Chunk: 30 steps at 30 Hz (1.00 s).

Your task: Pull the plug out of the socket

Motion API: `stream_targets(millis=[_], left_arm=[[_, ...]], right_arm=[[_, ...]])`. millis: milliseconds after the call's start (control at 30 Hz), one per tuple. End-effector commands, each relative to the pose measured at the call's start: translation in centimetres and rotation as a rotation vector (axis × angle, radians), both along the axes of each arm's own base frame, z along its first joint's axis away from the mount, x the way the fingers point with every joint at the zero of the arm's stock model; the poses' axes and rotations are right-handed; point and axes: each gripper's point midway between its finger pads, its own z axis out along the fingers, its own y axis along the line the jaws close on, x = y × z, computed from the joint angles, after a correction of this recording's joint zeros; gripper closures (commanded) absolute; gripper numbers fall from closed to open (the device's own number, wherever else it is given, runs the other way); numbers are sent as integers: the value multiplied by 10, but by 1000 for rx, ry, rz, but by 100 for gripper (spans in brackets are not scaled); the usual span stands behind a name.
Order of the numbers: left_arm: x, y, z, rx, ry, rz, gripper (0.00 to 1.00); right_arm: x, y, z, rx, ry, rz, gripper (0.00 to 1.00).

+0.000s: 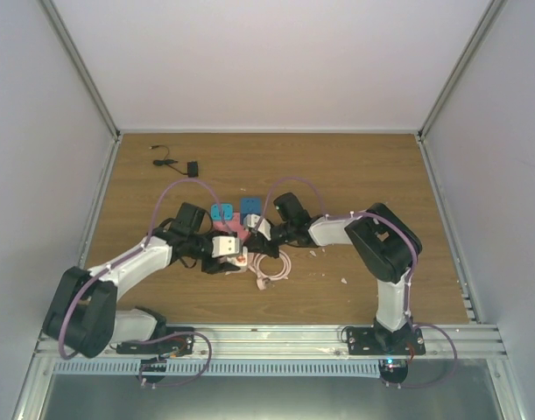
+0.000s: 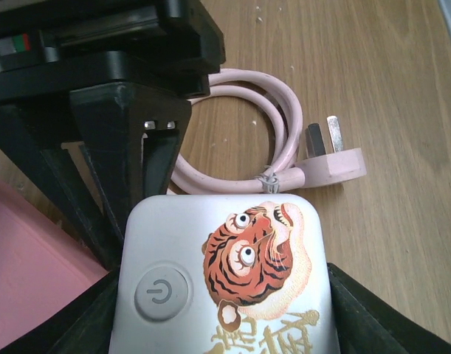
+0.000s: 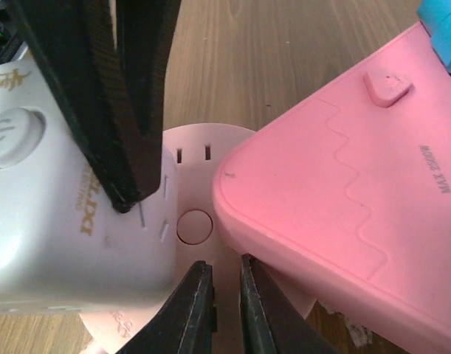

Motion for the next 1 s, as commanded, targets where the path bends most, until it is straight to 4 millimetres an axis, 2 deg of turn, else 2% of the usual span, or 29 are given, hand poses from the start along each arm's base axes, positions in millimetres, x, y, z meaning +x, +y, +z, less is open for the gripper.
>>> stream_targets(millis=[0, 100, 267, 400, 667, 833, 967], left_arm=[[-6, -25, 48, -177, -215, -144, 69], [-7, -27, 50, -194, -169, -134, 68], [-5, -30, 63, -271, 11, -127, 68], [-3, -29, 72, -318, 79, -125, 68], [-3, -30, 58, -295, 214, -113, 68], [-5, -29, 57, -289, 198, -116, 69], [-12, -25, 57, -255, 61, -140, 68]], right_arm=[[-19, -39, -86, -302, 113, -84, 87], [-18, -40, -89, -313, 109, -89, 87], [-20, -39, -93, -334, 85, -84, 87], [-21, -39, -95, -344, 79, -80, 87], [-21, -39, -97, -351, 77, -84, 87], [-20, -39, -97, -352, 76, -84, 87], [-20, -39, -98, -355, 79, -87, 87]])
